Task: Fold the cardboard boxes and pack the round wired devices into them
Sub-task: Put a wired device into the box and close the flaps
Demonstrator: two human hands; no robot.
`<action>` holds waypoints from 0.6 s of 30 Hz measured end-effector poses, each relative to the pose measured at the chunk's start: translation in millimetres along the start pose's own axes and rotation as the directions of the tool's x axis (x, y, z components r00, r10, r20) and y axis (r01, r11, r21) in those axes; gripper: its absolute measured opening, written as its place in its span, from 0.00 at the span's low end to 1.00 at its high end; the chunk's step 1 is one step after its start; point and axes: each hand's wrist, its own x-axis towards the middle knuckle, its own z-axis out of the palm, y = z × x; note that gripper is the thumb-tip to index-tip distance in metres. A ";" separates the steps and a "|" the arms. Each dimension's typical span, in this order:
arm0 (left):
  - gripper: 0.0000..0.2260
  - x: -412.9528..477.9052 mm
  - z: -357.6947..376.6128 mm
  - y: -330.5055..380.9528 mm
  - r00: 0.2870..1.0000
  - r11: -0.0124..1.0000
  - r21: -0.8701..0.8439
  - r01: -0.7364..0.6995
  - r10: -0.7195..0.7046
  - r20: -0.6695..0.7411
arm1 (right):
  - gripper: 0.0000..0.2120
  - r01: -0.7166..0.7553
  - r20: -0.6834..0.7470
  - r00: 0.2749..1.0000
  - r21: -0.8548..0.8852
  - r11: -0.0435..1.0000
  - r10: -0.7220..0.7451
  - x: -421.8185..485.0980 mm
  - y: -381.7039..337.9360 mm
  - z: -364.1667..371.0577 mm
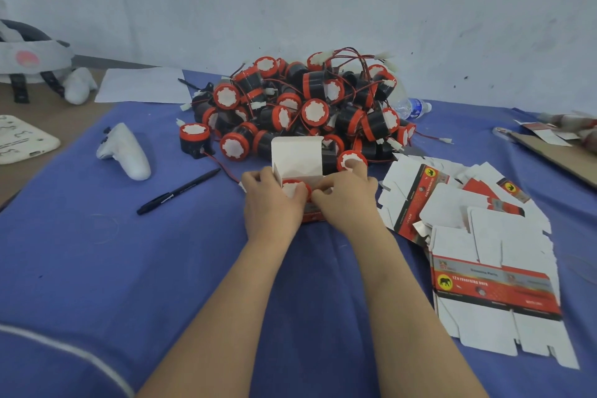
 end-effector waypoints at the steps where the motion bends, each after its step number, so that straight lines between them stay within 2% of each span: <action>1: 0.17 -0.3 -0.1 0.2 1.000 1.000 -0.006 -0.009 0.009 -0.007 | 0.11 -0.009 -0.030 0.999 0.034 0.999 0.010 -1.0 -0.6 0.7; 4: 0.19 1.4 0.2 -1.1 0.999 0.999 -0.005 -0.033 0.033 -0.024 | 0.10 0.057 -0.208 0.978 0.213 0.975 -0.012 -1.3 -1.9 1.0; 6: 0.20 2.7 -0.1 -2.2 0.999 0.999 -0.011 -0.035 0.035 -0.028 | 0.07 0.145 -0.321 0.947 0.460 0.876 0.012 0.1 -2.3 -0.8; 8: 0.20 3.9 0.0 -3.2 0.999 0.999 -0.028 -0.039 0.038 -0.032 | 0.07 0.121 -0.274 0.958 0.660 0.741 0.087 1.1 -1.8 -2.3; 9: 0.20 4.2 -0.6 -3.4 0.999 0.998 -0.039 -0.039 0.038 -0.031 | 0.08 0.099 -0.233 0.969 0.663 0.742 0.079 1.8 -0.6 -1.0; 12: 0.21 4.8 -1.7 -6.3 0.998 0.996 -0.063 -0.058 0.057 -0.021 | 0.09 0.102 -0.154 0.987 0.436 0.894 -0.038 2.6 3.4 6.3; 14: 0.21 4.8 -3.3 -5.4 0.992 0.984 -0.120 -0.128 0.129 -0.007 | 0.11 0.117 -0.139 0.988 0.352 0.929 -0.071 5.3 4.4 8.8; 16: 0.17 5.0 -5.1 -1.4 0.982 0.945 -0.274 -0.176 0.186 0.011 | 0.15 0.101 -0.158 0.986 0.361 0.927 -0.046 7.9 7.3 6.9; 18: 0.19 5.7 -9.1 3.4 0.991 0.878 -0.470 -0.088 0.125 0.049 | 0.21 0.084 -0.177 0.984 0.411 0.908 -0.010 9.0 12.0 6.0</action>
